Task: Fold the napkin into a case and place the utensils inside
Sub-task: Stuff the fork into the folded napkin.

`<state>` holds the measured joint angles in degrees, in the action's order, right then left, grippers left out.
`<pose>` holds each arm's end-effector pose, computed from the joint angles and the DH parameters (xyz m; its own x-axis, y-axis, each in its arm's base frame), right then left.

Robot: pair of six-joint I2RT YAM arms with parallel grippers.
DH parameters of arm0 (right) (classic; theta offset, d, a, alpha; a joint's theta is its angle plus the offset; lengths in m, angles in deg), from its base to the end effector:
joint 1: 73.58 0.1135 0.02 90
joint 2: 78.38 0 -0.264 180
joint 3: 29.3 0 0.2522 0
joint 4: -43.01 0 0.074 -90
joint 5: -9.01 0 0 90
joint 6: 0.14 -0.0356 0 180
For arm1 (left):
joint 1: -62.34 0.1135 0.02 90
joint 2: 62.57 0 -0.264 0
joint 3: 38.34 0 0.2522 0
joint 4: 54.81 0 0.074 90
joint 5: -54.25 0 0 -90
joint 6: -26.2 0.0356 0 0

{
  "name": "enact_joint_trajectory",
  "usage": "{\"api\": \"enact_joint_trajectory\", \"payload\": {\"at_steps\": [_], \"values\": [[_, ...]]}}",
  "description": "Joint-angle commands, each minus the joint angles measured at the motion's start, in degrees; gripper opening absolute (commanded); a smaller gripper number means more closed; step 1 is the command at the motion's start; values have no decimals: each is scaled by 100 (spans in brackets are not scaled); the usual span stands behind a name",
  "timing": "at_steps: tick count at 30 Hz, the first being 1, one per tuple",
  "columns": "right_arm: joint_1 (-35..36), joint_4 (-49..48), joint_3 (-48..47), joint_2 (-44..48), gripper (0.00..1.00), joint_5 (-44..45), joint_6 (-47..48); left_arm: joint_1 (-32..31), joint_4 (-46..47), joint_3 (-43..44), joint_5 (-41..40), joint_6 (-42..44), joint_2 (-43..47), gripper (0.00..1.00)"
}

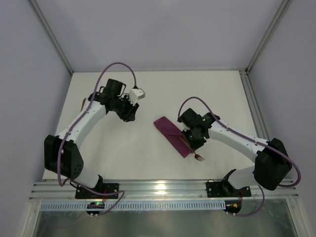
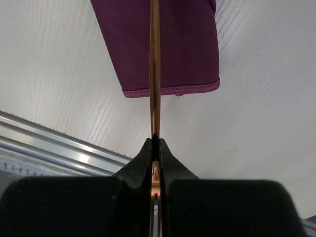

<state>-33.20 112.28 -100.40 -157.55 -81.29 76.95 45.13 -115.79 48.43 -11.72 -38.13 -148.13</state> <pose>0.1858 0.1583 0.2305 -0.8694 -0.4461 -0.2125 -0.4663 0.8830 0.0539 0.2874 -0.1042 0.2900 -0.5420 0.5821 -0.6062 0.7776 0.6209 -0.0990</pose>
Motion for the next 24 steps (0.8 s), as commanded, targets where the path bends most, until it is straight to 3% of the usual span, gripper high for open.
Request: {"api": "enact_joint_trajectory", "payload": {"at_steps": [1, 6, 11, 15, 20, 24], "values": [[5, -259, 47, -1, 4, 284, -238, -449, 686, 546, 14, -536, -627, 35], [5, -558, 74, -115, 4, 276, -309, -871, 1136, 1452, 119, -1203, -1831, 42], [5, -778, 100, -379, 4, 232, -256, -1056, 1768, 1655, -109, -1521, -2412, 45], [31, -883, 109, -563, 4, 161, -151, -1179, 1760, 1769, -100, -1556, -2825, 45], [75, -1015, 109, -722, 4, 205, 33, -1284, 1786, 1620, 23, -1521, -3019, 43], [93, -1033, 92, -854, 4, 223, 209, -1355, 1795, 1576, -302, -1442, -3081, 35]]}}
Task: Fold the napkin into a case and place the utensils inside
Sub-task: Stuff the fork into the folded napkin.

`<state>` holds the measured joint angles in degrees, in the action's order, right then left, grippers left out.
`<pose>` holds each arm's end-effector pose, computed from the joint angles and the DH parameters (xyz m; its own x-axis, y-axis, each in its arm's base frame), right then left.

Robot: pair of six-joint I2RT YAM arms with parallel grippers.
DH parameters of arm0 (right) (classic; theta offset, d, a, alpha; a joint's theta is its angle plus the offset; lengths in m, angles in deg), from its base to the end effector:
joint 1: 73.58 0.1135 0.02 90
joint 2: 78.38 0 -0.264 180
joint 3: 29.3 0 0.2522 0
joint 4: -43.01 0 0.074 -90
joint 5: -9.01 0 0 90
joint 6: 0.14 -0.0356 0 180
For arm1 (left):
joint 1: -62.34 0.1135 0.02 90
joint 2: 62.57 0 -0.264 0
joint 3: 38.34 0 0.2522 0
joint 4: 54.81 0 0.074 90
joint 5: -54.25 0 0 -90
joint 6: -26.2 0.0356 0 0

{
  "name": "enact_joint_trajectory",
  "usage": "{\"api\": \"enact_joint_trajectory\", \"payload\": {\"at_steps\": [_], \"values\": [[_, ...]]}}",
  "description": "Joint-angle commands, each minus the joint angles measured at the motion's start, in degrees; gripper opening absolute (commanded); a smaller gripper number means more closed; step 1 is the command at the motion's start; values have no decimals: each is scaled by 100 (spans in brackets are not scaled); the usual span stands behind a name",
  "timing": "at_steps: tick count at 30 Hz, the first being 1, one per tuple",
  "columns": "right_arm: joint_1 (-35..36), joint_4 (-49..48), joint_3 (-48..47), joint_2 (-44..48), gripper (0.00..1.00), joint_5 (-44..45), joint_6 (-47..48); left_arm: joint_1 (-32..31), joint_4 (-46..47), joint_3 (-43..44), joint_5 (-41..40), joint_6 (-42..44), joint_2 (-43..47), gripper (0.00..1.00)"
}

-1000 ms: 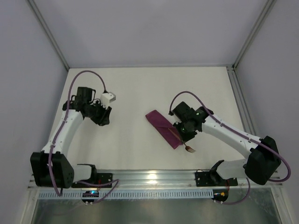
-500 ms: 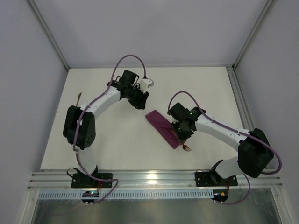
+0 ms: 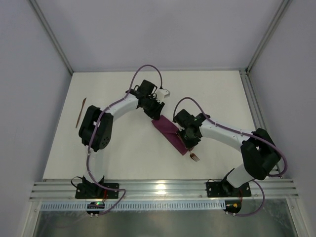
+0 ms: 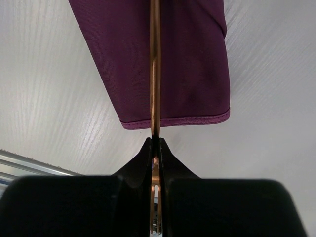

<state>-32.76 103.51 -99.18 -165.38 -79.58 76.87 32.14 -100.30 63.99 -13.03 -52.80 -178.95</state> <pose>0.2054 0.1763 0.1959 -0.8662 -0.4513 -0.2143 -0.4667 0.8841 0.0248 0.3700 -0.2313 0.1967 -0.6105 0.5590 -0.5611 0.7637 0.6032 -0.2301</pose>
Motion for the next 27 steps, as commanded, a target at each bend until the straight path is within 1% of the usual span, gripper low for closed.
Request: {"api": "enact_joint_trajectory", "payload": {"at_steps": [1, 7, 15, 16, 18, 20, 23, 27], "values": [[84, -148, -31, -71, 4, 52, 244, -57, 228, 11, -311, 51, -25, 34], [190, -130, -75, -62, 4, 254, 578, -65, 176, 2, -549, 218, -192, 29], [242, -112, -479, -387, 4, 527, 1071, -92, 219, -7, -672, 271, -438, 27], [242, -130, -540, -483, 4, 536, 1184, -92, 228, -7, -681, 279, -430, 23], [242, -148, -611, -598, 4, 562, 1264, -100, 263, -7, -725, 314, -421, 19], [242, -130, -707, -756, 4, 641, 1501, -109, 290, -7, -725, 376, -403, 16], [242, -95, -874, -906, 4, 685, 1712, -144, 316, -24, -848, 560, -386, 9], [242, -112, -1146, -1046, 4, 694, 1870, -162, 351, -59, -866, 657, -359, 5]]}}
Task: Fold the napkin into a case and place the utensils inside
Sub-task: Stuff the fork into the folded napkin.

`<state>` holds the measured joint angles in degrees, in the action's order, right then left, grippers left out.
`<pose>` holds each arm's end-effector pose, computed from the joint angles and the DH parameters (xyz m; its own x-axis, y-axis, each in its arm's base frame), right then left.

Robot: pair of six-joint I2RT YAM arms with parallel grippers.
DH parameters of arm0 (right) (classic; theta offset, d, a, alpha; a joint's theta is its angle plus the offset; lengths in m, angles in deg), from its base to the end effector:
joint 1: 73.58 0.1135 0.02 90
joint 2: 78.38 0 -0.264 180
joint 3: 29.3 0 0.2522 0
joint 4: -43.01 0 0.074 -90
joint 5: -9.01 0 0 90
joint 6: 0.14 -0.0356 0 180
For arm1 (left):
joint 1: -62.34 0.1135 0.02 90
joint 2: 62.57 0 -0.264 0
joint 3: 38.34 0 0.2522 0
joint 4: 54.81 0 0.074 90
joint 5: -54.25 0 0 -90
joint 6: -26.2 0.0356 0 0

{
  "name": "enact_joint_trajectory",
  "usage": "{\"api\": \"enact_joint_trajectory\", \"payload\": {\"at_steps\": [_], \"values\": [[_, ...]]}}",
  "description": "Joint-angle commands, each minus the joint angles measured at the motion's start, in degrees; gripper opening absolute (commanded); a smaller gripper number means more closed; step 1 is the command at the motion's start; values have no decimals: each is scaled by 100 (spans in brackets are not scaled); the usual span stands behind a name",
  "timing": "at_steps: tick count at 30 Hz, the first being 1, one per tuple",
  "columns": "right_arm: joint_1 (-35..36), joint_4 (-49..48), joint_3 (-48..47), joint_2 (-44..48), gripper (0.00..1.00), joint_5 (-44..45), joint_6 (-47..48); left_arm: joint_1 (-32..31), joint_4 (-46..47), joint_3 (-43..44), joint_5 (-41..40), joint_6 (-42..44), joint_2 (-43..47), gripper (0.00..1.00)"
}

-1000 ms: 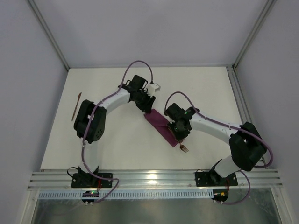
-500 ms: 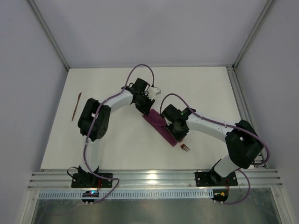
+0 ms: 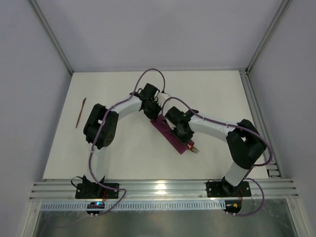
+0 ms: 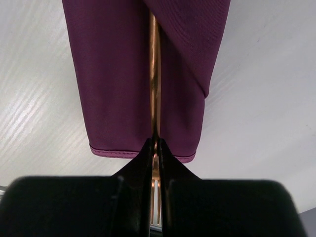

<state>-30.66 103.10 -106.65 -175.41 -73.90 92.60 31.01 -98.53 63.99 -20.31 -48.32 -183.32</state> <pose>0.2294 0.2073 0.1830 -0.6883 -0.7048 -0.1716 -0.6934 0.7087 -0.1298 0.3751 -0.2394 0.1649 -0.5656 0.6455 -0.5132 0.7870 0.6085 -0.1021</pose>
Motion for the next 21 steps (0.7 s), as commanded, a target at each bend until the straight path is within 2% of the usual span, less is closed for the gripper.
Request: {"api": "enact_joint_trajectory", "payload": {"at_steps": [1, 5, 14, 21], "values": [[33, -71, -452, -96, 4, 91, 323, -48, 192, -68, -147, 227, 86, 4], [33, 95, -759, -491, 4, 82, 481, -48, 209, -77, -138, 236, 104, 0], [15, 131, -1111, -746, 4, -173, 569, -66, 315, -156, -15, 218, 209, 0], [-240, -931, -559, -607, 4, -384, 192, -66, 297, -297, 152, 78, 289, 0]]}}
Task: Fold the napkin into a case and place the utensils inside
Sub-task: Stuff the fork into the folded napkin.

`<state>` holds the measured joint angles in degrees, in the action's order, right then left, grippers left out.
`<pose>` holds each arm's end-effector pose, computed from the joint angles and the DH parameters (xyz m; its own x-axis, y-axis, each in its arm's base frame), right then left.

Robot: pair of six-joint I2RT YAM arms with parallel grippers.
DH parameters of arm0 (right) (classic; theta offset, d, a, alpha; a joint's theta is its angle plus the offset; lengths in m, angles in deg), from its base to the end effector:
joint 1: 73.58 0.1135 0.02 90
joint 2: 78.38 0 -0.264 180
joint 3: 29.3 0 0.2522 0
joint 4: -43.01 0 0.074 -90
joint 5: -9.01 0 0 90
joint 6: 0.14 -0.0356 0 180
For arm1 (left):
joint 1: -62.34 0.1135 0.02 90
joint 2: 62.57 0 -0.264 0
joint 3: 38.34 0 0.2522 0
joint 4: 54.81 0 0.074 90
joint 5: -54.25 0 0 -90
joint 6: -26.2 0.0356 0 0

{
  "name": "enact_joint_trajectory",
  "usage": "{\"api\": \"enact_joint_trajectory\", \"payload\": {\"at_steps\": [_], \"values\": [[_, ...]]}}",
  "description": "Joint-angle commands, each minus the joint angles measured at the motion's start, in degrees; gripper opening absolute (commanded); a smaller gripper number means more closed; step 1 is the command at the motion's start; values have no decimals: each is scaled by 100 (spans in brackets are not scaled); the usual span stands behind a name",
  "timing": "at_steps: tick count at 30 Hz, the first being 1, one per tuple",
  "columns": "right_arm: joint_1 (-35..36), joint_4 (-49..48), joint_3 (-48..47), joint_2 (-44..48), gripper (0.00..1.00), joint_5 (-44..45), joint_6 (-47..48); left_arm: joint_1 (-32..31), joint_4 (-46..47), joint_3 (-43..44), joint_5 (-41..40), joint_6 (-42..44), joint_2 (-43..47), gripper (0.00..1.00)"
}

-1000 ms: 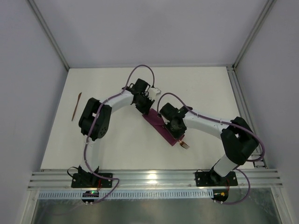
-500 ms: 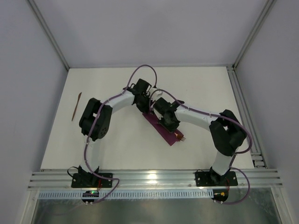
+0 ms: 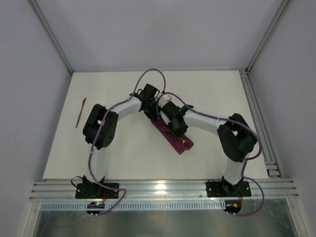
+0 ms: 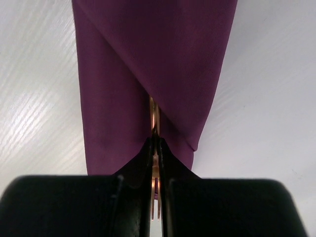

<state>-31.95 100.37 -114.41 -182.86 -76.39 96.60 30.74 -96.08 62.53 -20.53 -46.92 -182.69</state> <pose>0.2628 0.2298 0.1789 -0.6464 -0.7310 -0.2188 -0.7293 0.6762 -0.1045 0.3732 -0.2406 0.1644 -0.5307 0.6555 -0.5373 0.8044 0.5892 -0.0758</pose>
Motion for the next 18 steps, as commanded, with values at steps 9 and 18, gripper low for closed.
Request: {"api": "enact_joint_trajectory", "payload": {"at_steps": [9, 18], "values": [[-190, -1432, 543, 166, 4, 102, -595, -40, 105, -186, 253, -159, 375, 0], [-243, -1793, 675, 175, 4, 216, -534, -40, 96, -151, 262, -89, 348, 0]]}}
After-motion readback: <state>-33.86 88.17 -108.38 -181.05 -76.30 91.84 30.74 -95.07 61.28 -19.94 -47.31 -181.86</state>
